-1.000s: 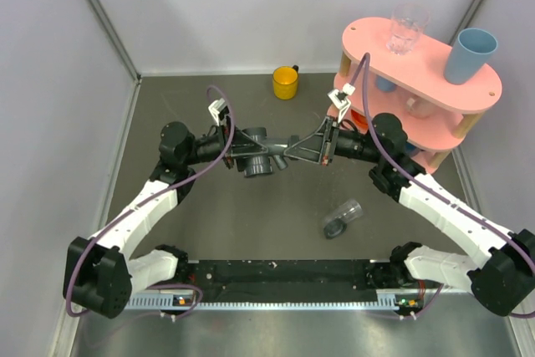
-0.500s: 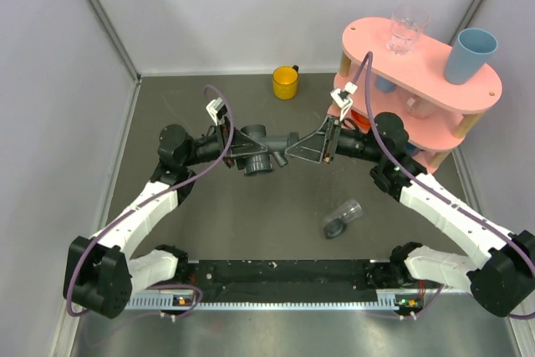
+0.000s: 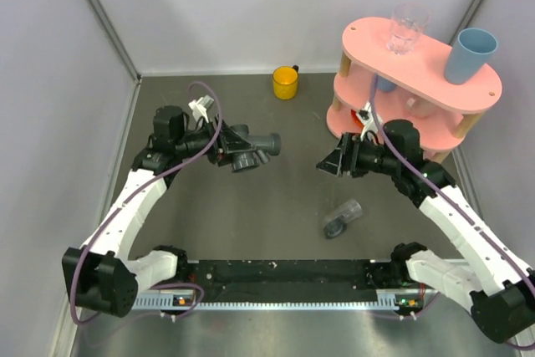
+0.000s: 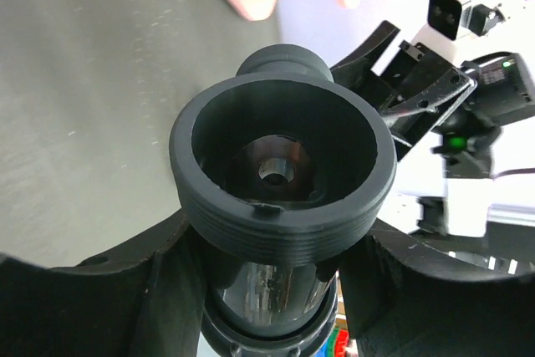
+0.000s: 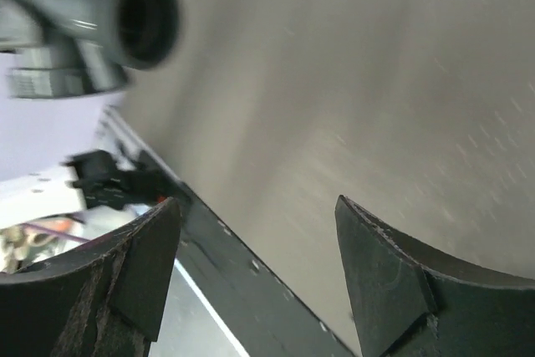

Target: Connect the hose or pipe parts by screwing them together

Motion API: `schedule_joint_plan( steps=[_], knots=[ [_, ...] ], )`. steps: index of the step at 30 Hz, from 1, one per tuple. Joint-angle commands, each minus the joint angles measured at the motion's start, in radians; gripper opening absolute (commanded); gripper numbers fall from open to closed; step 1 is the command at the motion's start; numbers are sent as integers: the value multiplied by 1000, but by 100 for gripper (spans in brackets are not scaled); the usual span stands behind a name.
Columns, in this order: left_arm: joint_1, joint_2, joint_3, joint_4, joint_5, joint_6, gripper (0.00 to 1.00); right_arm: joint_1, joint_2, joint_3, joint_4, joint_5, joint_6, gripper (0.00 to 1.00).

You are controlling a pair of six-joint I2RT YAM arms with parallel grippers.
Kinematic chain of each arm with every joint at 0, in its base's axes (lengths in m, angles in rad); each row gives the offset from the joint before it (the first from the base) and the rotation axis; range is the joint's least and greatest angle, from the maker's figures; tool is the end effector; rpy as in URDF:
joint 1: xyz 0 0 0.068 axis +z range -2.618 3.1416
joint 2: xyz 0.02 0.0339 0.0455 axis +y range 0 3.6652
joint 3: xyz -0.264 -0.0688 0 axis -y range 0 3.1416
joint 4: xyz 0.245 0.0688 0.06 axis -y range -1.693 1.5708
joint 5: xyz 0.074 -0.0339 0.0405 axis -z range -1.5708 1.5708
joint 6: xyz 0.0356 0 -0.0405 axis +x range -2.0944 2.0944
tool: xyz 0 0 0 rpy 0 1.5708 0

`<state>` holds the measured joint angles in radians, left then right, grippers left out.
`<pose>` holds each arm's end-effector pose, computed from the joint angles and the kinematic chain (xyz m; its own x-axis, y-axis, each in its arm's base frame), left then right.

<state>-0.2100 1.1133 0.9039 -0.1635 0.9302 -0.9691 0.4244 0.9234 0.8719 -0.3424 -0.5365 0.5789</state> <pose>0.2329 -0.0788 0.3234 -0.9064 -0.3106 -0.2863 0.1901 0.3054 -0.9331 0.1794 0.1010 0.3312 -0.7217 0.1899 -0.6656 -0.4649 0.5794 0.6694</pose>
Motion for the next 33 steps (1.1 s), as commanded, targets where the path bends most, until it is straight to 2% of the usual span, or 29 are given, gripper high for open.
schedule_joint_plan(
  steps=[1, 2, 6, 10, 14, 19, 26, 33],
  knots=[
    [1, 19, 93, -382, -123, 296, 0, -3, 57, 67, -418, 255, -165, 72],
    [1, 22, 90, -399, -136, 305, 0, -3, 67, 61, -449, 298, -160, 71],
    [4, 19, 47, -410, -175, 308, 0, -3, 113, 27, -515, 299, -172, 72],
    [3, 26, 13, -410, -163, 305, 0, -3, 179, -1, -561, 352, -188, 73],
    [4, 20, 12, -422, -172, 317, 0, -4, 236, -11, -572, 450, -180, 75],
    [6, 22, 3, -426, -168, 314, 0, -13, 351, 12, -558, 478, -156, 78],
    [6, 14, 0, -429, -172, 310, 0, -38, 445, 13, -491, 350, -192, 77],
    [6, 16, -11, -435, -180, 308, 0, -38, 427, -68, -367, 90, -186, 58]
  ],
)
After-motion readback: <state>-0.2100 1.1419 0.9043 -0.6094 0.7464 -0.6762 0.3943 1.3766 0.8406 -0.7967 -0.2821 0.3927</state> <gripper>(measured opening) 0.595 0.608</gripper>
